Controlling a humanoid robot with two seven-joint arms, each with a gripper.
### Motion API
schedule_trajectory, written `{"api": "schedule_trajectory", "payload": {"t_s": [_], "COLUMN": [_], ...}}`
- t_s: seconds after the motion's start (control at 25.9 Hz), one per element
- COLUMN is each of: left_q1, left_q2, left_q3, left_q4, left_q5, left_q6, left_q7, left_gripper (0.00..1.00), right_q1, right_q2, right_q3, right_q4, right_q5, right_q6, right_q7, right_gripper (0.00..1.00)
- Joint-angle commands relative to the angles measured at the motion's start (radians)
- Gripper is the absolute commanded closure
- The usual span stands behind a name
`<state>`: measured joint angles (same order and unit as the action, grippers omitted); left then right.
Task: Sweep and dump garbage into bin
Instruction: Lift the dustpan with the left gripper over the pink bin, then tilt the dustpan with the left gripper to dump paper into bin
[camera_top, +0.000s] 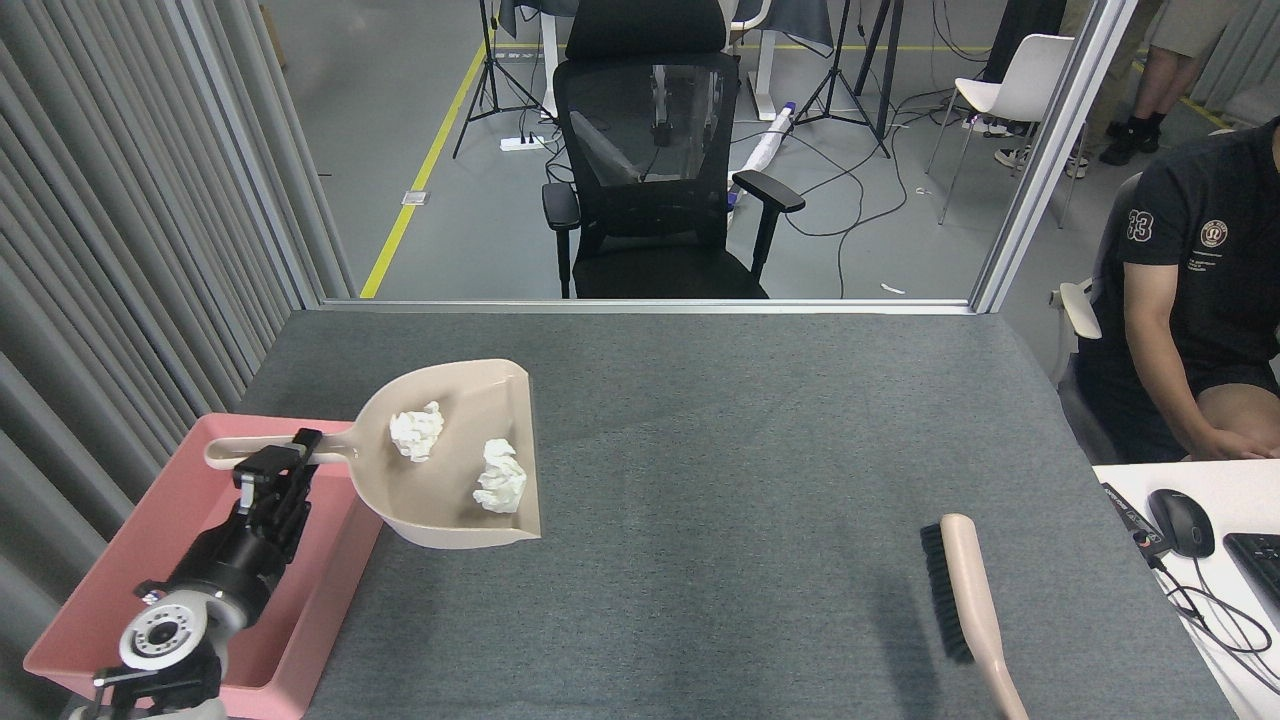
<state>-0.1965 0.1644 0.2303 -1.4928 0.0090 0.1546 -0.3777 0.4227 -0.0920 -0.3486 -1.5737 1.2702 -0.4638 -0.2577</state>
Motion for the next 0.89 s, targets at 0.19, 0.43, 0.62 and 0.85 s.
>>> {"api": "schedule_trajectory", "payload": {"t_s": [0.19, 0.43, 0.62, 0.85], "left_q1": [0.016, 0.019, 0.025, 0.016], "left_q2": [0.244, 0.329, 0.388, 0.478], "left_q3": [0.179, 0.210, 0.208, 0.205], "left_q4": [0.123, 0.258, 0.339, 0.540], "left_q5": [0.152, 0.160, 0.092, 0.082], "left_q6": [-0.047, -0.151, -0.263, -0.397], "left_q7": [-0.024, -0.043, -0.043, -0.050], "left_gripper": [0.78, 0.78, 0.78, 0.77], "right_q1": [-0.012, -0.016, -0.016, -0.022], "right_q2": [0.006, -0.002, -0.006, -0.006], "right_q3": [0.008, 0.008, 0.008, 0.007], "right_q4": [0.004, 0.006, 0.012, 0.012], "right_q5": [-0.003, -0.005, -0.006, -0.008], "right_q6": [-0.007, -0.016, -0.018, -0.022], "right_q7": [0.000, 0.000, 0.000, 0.002], "right_gripper": [1.00, 1.00, 1.00, 1.00]}}
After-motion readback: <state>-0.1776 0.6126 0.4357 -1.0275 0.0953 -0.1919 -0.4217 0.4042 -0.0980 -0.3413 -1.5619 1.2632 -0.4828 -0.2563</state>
